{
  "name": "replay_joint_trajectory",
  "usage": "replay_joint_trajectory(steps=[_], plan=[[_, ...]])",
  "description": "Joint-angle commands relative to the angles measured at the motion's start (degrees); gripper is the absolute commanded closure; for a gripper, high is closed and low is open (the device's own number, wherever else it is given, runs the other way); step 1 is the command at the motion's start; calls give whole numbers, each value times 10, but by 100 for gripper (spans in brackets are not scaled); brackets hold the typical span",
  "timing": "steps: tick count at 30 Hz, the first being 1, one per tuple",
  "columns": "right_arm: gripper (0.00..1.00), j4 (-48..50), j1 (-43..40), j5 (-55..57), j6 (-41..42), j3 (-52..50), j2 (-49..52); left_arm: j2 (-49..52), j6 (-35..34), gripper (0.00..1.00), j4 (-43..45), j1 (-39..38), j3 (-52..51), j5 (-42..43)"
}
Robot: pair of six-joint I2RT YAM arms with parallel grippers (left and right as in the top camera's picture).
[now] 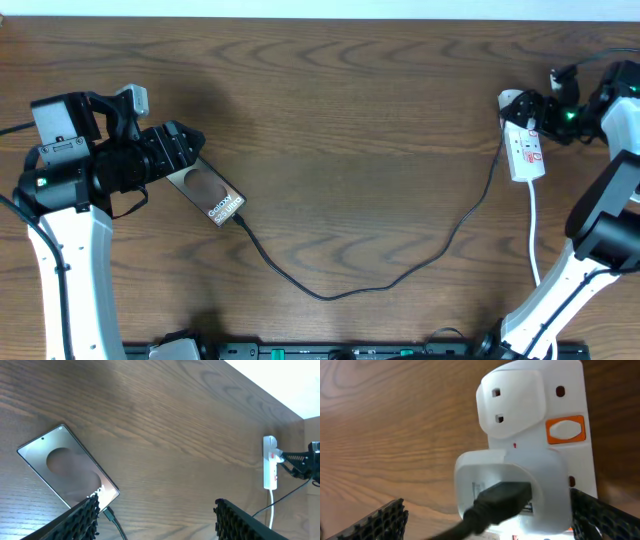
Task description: Plug charger to phone and switch on socket
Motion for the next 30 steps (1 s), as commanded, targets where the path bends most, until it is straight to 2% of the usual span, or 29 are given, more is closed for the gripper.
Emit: replay_joint_trajectory(steps=[1, 11, 23, 30], plan=[[1, 4, 11, -21, 21, 10, 1, -1, 10, 28, -2, -2, 0, -5], [1, 11, 13, -21, 72, 10, 1, -1, 17, 28, -7, -2, 0, -5], [1, 15, 12, 31, 35, 10, 1, -1, 17, 28, -9, -2, 0, -5], [1, 15, 12, 31, 43, 14, 1, -1, 28, 27, -20, -2, 0, -5]])
